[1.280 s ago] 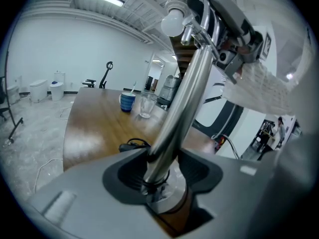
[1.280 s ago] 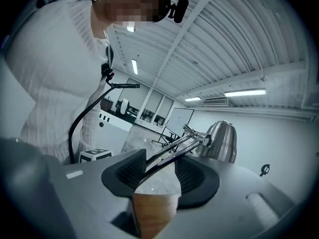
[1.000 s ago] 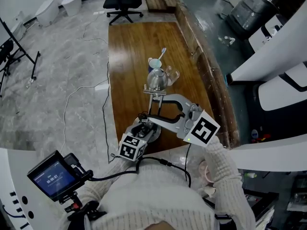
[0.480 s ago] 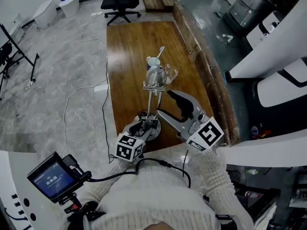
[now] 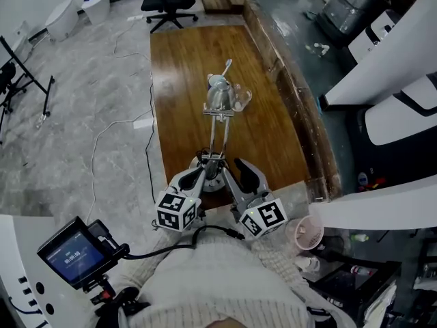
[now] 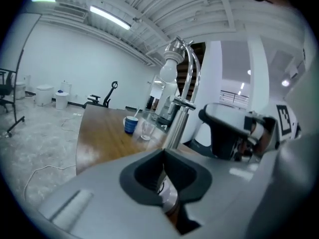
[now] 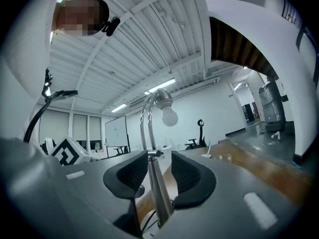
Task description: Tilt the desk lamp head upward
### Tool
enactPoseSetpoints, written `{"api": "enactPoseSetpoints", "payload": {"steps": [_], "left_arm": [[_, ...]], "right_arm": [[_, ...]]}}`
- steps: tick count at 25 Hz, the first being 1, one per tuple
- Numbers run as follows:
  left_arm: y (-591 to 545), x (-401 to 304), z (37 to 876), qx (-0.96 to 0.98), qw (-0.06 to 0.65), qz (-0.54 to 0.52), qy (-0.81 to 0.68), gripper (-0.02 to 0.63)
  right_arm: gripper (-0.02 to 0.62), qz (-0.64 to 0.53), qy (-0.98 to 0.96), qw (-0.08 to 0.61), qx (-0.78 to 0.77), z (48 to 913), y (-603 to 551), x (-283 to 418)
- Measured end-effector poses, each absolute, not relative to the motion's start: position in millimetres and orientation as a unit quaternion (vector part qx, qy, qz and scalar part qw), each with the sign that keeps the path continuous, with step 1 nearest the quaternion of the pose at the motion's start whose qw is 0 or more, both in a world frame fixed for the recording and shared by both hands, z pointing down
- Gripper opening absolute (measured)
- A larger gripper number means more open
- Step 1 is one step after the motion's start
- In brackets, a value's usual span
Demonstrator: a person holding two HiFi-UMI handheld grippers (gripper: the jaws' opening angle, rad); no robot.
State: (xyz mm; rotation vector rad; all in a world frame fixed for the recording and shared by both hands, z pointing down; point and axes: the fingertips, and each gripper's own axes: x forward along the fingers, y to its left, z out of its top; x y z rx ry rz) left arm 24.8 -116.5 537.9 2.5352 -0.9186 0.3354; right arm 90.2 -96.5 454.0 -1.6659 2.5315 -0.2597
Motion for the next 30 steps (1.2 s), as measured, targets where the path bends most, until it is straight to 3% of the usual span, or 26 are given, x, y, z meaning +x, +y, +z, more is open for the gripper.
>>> {"api": "enactPoseSetpoints", "payload": {"steps": [5, 9, 30], "left_arm": [[-88.0, 15.6, 522.8, 0.914, 0.208, 0.116, -0.329, 0.008], [-83.6, 15.1, 529.3, 0.914, 0.203, 0.131, -0.325, 0.008], [-85.7, 19.3, 526.8, 0.916, 0.2, 0.128, -0.322, 0.008]], "right_arm": [[0.089, -0.118, 0.835, -0.021, -0.538, 475.0, -64.8, 64.4], [0.0, -0.144, 0.833, -0.069, -0.531, 499.2, -58.9, 56.0], [-0.002, -0.145, 0.838, -0.106, -0.515, 508.8, -62.0, 49.0]]}}
